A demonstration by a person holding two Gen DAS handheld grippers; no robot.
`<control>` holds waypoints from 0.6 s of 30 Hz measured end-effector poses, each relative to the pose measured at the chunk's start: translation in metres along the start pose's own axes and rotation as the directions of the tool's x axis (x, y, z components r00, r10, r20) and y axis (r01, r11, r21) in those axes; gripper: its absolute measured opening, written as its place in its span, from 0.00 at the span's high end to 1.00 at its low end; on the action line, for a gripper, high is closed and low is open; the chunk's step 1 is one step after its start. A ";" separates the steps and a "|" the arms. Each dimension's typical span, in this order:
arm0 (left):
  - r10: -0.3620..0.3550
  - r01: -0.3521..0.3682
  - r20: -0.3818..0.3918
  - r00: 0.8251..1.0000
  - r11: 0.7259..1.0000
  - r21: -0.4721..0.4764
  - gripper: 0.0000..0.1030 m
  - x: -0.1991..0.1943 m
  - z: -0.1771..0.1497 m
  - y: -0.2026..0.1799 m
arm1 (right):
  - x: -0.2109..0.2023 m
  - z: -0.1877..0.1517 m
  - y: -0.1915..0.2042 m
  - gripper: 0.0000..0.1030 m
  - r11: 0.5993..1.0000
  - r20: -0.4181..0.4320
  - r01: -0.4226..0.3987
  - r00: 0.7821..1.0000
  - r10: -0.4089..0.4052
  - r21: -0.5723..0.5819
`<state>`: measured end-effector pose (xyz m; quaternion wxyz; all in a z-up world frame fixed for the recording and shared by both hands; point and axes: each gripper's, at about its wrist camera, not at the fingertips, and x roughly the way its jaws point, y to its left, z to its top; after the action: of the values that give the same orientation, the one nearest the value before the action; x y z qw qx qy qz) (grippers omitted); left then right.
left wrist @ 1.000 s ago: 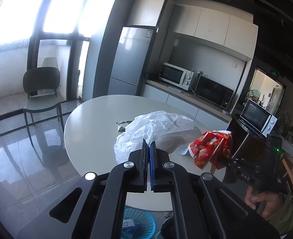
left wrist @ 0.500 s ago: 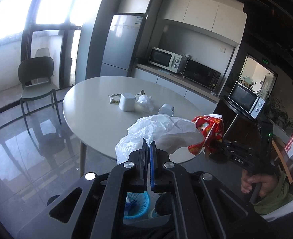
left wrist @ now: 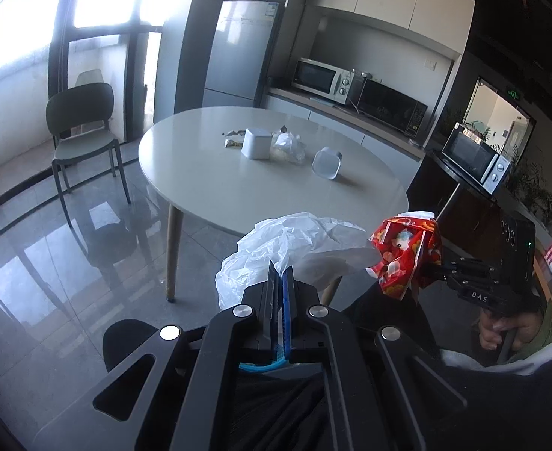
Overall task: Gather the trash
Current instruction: 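Carry the white bag and red snack bag down over the blue wastebasket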
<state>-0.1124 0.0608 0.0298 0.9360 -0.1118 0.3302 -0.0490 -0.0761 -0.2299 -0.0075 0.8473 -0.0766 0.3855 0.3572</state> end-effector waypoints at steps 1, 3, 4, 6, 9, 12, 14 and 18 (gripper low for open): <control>0.000 0.000 -0.025 1.000 1.000 -0.006 0.99 0.007 -0.005 0.002 | 0.004 -0.005 0.001 0.97 1.000 -0.012 -0.002 1.000 0.002 0.002; -0.012 0.011 -0.070 0.997 1.000 -0.021 0.99 0.024 -0.013 0.005 | 0.014 -0.012 0.002 0.97 1.000 -0.041 -0.020 0.999 0.020 0.010; -0.018 0.016 -0.088 0.996 1.000 -0.026 0.99 0.031 -0.017 0.006 | 0.020 -0.016 0.002 0.97 1.000 -0.055 -0.018 0.998 0.019 0.019; -0.024 0.019 -0.123 0.992 0.999 -0.042 0.99 0.048 -0.023 0.010 | 0.032 -0.022 -0.002 0.97 0.999 -0.085 -0.015 0.996 0.018 0.032; -0.023 0.013 -0.167 0.986 0.998 -0.057 0.99 0.069 -0.032 0.015 | 0.050 -0.030 -0.009 0.97 0.998 -0.128 -0.009 0.992 0.016 0.055; -0.007 -0.005 -0.200 0.980 0.998 -0.060 0.99 0.083 -0.039 0.021 | 0.067 -0.035 -0.014 0.97 0.998 -0.162 0.001 0.987 0.010 0.066; -0.010 -0.005 -0.213 0.977 0.997 -0.071 0.99 0.090 -0.042 0.025 | 0.077 -0.037 -0.017 0.97 0.998 -0.178 0.006 0.984 0.006 0.068; -0.015 -0.006 -0.234 0.972 0.996 -0.090 0.99 0.105 -0.047 0.030 | 0.096 -0.041 -0.022 0.97 0.997 -0.209 0.016 0.978 -0.001 0.073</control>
<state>-0.0595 0.0638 -0.0767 0.8843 -0.1482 0.4401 -0.0489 -0.0436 -0.2101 -0.1072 0.8058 -0.0839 0.4851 0.3290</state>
